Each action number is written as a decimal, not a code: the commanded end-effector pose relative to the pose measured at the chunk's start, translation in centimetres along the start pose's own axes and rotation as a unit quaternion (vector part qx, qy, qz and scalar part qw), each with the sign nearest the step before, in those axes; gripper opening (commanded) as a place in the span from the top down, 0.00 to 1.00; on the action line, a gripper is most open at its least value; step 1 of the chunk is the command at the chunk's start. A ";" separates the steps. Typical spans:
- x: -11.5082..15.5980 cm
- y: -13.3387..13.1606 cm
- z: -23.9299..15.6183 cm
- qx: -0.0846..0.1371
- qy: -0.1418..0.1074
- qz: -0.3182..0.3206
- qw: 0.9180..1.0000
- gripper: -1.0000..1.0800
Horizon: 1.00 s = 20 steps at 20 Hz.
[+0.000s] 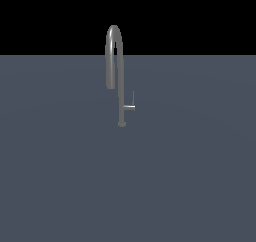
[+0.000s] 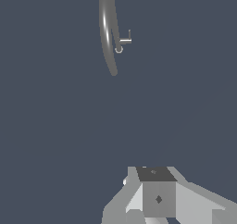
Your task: Turn on the faucet by rotating a designated handle.
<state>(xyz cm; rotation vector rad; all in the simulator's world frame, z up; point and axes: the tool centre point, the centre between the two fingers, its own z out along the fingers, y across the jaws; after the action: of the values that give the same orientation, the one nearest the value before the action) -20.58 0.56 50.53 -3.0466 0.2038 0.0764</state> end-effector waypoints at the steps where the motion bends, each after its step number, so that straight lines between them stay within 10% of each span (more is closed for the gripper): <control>1: 1.4 -0.2 0.4 0.016 -0.016 0.018 1.000 1.00; 11: 7.7 -0.5 2.3 0.089 -0.086 0.095 0.988 1.00; 20: 13.4 -0.3 5.0 0.158 -0.151 0.167 0.961 1.00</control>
<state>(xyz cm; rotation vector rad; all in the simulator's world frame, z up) -8.46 -0.30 45.42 -2.6473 0.6057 0.4519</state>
